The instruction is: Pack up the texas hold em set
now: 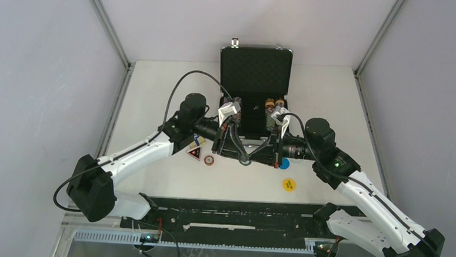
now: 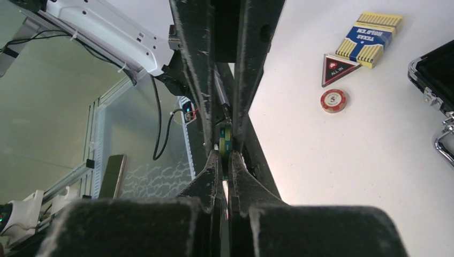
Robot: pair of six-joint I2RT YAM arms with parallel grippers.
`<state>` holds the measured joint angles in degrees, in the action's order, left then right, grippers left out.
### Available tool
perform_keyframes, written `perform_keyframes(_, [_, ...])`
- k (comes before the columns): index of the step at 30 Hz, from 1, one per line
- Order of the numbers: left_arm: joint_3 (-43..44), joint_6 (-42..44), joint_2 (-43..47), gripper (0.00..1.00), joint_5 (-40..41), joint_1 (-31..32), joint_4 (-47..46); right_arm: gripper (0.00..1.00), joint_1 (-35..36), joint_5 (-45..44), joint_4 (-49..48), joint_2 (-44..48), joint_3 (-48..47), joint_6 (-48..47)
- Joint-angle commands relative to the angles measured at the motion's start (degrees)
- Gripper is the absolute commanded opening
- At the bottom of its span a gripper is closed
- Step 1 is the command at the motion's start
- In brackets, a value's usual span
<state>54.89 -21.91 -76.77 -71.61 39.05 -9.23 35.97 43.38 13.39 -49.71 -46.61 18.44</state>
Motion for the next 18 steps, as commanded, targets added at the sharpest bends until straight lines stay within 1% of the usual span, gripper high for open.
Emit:
perform_keyframes(1, [4.3,0.8,1.8,0.39,1.5,-1.0,-1.3,0.00,-0.3,-4.8,-3.1,0.9,1.4,-3.2])
perform_keyframes(4, [2.2,0.3,1.7,0.69,5.7,-3.5,0.0,0.00,-0.5,-8.5,-4.0,1.1,1.5,-5.9])
perform_keyframes(6, [-1.3,-1.7,1.7,0.80,8.9,-6.1,-2.6,0.00,-1.0,-10.8,-3.6,0.7,1.2,-8.1])
perform_keyframes(7, [-3.1,-3.5,1.4,0.84,10.2,-7.2,-5.0,0.00,-1.3,-12.0,-3.3,0.3,1.1,-9.3])
perform_keyframes(10, [-7.8,-12.3,-0.6,0.85,13.5,-10.3,-14.3,0.00,-2.2,-15.9,-2.3,-1.6,0.9,-14.1])
perform_keyframes(12, [-9.3,-16.2,-2.5,0.85,16.3,-10.9,-18.8,0.00,-2.9,-18.6,-0.4,-3.9,-0.4,-18.3])
perform_keyframes(15, [-9.8,-18.5,-5.2,0.86,19.9,-10.9,-19.1,0.00,-3.3,-24.7,4.9,-9.7,-4.9,-24.3])
perform_keyframes(18, [-11.2,-19.0,-6.3,0.86,19.8,-11.0,-19.9,0.00,-4.0,-28.4,10.9,-16.8,-9.8,-30.8])
